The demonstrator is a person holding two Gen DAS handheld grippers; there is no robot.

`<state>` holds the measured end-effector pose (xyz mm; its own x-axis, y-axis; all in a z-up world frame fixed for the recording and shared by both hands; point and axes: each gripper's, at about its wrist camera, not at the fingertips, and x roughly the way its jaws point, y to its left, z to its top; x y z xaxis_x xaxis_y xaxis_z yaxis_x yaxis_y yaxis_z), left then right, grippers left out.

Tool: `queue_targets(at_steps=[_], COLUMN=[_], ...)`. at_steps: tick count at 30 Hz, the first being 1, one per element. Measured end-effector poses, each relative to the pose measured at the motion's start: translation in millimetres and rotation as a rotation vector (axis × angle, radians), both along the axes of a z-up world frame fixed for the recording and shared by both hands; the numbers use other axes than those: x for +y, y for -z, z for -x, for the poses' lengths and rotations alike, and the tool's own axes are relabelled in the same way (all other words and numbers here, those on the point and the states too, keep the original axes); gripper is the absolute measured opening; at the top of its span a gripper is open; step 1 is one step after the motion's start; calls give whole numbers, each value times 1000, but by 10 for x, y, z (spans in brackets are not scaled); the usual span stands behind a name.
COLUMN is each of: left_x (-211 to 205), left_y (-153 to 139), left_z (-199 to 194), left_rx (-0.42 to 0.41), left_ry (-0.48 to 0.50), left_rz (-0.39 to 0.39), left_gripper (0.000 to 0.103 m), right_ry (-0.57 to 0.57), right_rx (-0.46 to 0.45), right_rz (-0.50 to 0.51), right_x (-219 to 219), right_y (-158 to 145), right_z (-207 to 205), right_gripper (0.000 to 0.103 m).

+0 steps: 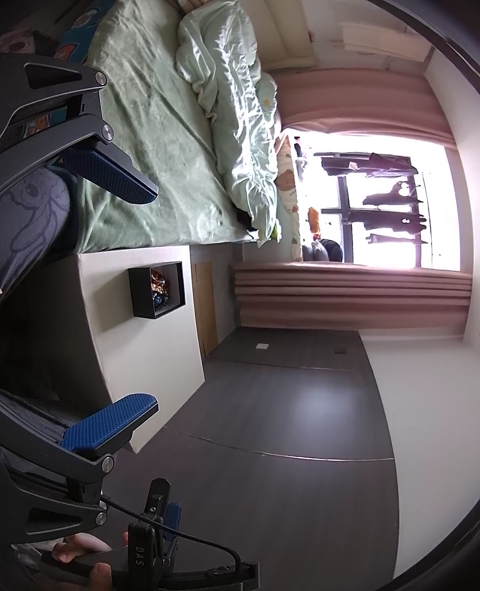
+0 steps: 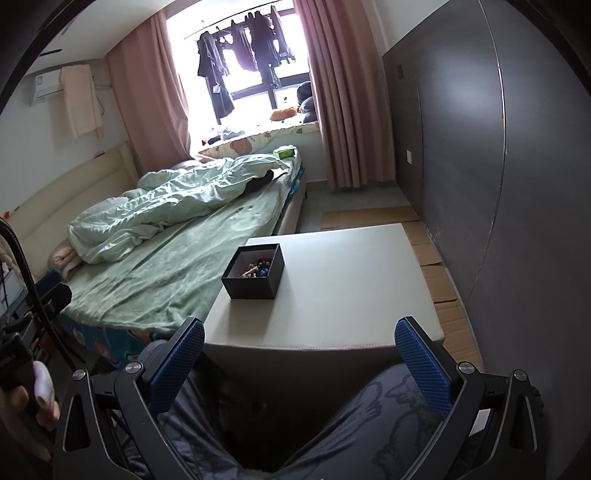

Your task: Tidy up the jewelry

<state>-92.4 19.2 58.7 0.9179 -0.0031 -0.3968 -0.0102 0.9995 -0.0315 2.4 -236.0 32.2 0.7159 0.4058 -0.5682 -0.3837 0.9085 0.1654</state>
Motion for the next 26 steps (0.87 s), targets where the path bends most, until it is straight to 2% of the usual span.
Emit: queue_targets(at_steps=[15, 26], left_x=[46, 18], left_y=[19, 5], left_z=[-15, 21], left_rx=[4, -17], left_ry=[-23, -35], left_rz=[20, -4], left_gripper=[103, 103], right_ry=[7, 1], right_rx=[-2, 1], right_rz=[-2, 8], right_x=[-44, -17], right_y=[4, 1], right_z=[-4, -17], right_gripper=[103, 103])
